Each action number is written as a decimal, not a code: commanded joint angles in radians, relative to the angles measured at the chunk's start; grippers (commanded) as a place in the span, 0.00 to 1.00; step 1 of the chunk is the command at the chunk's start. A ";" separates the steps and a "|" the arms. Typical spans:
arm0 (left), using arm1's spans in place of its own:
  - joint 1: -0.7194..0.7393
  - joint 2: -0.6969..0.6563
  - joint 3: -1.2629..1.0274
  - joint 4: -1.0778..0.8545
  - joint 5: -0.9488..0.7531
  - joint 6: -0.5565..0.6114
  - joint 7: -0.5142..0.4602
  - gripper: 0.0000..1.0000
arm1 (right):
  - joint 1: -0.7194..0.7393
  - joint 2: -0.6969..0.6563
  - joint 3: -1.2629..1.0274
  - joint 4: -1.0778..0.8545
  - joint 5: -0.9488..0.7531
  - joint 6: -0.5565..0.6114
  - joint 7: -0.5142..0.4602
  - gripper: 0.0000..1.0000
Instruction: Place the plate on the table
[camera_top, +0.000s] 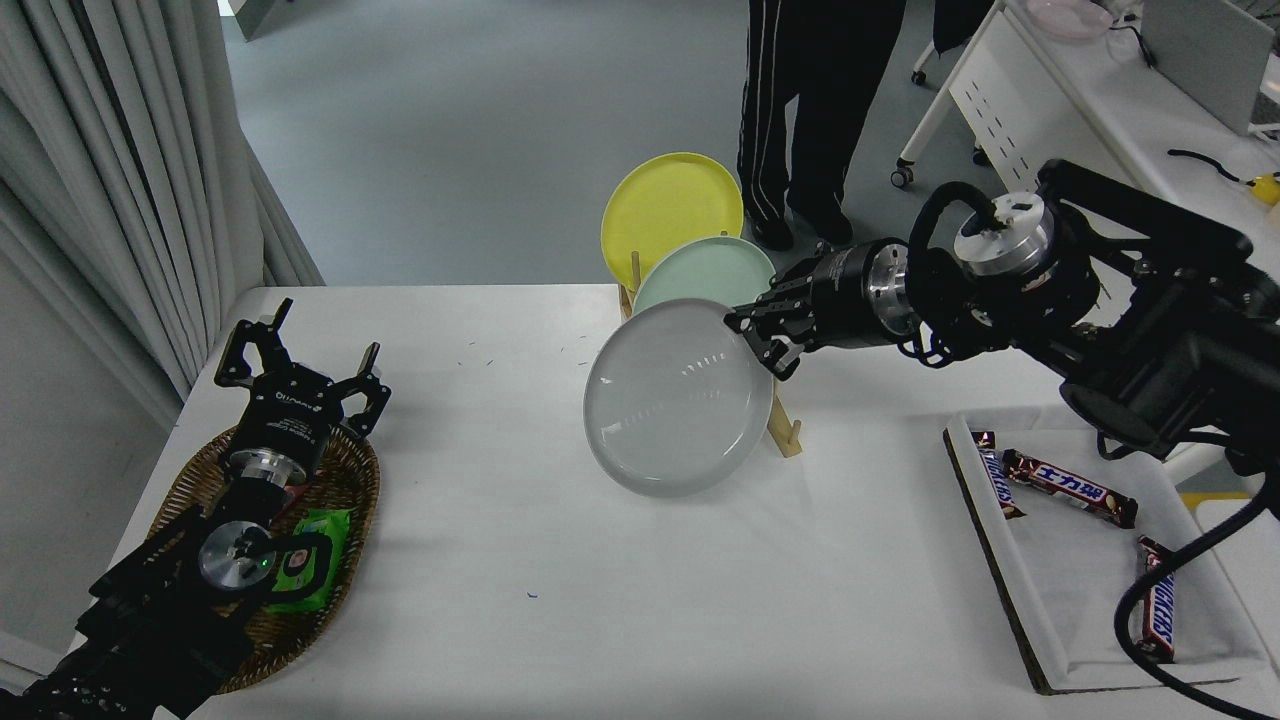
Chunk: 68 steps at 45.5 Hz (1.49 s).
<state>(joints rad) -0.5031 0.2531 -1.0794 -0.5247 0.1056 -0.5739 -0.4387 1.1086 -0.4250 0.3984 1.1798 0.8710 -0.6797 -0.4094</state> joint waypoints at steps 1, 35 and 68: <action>0.000 0.000 -0.001 0.000 0.000 0.000 0.000 1.00 | -0.153 0.014 0.076 -0.002 0.019 -0.055 0.001 0.00; 0.000 0.000 0.001 0.000 0.000 0.000 0.000 1.00 | -0.372 0.069 0.083 -0.101 0.170 -0.064 0.015 0.00; 0.000 0.000 0.001 -0.001 0.000 -0.001 0.000 1.00 | -0.368 0.147 0.117 -0.266 0.174 -0.078 0.014 0.00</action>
<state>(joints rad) -0.5031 0.2531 -1.0790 -0.5249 0.1059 -0.5740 -0.4387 0.7448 -0.2885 0.5103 0.9519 1.0500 -0.7565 -0.3953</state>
